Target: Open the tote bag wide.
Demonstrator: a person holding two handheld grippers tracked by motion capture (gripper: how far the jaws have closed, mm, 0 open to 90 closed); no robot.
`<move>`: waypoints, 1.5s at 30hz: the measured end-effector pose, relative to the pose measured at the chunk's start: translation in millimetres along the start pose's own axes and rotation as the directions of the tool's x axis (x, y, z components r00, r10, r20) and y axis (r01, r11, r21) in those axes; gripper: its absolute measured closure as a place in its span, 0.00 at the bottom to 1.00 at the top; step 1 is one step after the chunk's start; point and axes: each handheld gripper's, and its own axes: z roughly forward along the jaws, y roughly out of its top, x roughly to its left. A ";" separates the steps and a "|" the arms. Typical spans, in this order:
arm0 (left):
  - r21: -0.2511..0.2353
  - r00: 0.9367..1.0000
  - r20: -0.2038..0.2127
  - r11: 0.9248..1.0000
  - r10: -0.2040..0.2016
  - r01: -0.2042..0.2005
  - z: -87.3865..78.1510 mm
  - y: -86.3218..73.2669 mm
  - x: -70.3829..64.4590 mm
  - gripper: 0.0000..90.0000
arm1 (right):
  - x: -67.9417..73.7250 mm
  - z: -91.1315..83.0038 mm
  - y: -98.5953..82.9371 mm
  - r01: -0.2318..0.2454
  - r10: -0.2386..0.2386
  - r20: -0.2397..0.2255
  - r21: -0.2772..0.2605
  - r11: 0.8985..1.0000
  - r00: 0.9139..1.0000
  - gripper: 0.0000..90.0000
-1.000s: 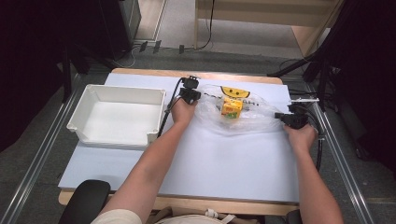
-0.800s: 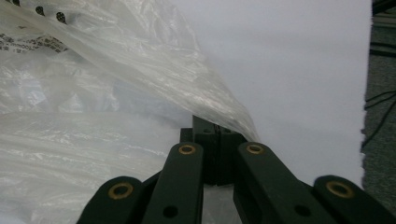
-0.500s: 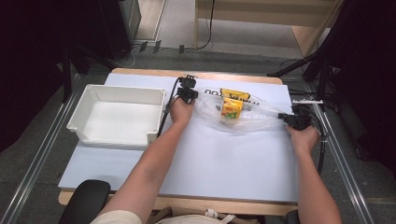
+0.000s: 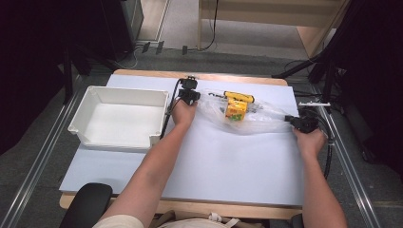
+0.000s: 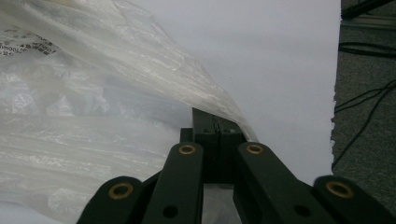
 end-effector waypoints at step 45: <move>-0.021 0.943 0.307 0.992 0.126 -0.125 -50.9 -9.4 -69.2 1.00 | 100.1 6.7 61.7 0.225 -0.234 -0.204 -0.067 0.972 0.950 1.00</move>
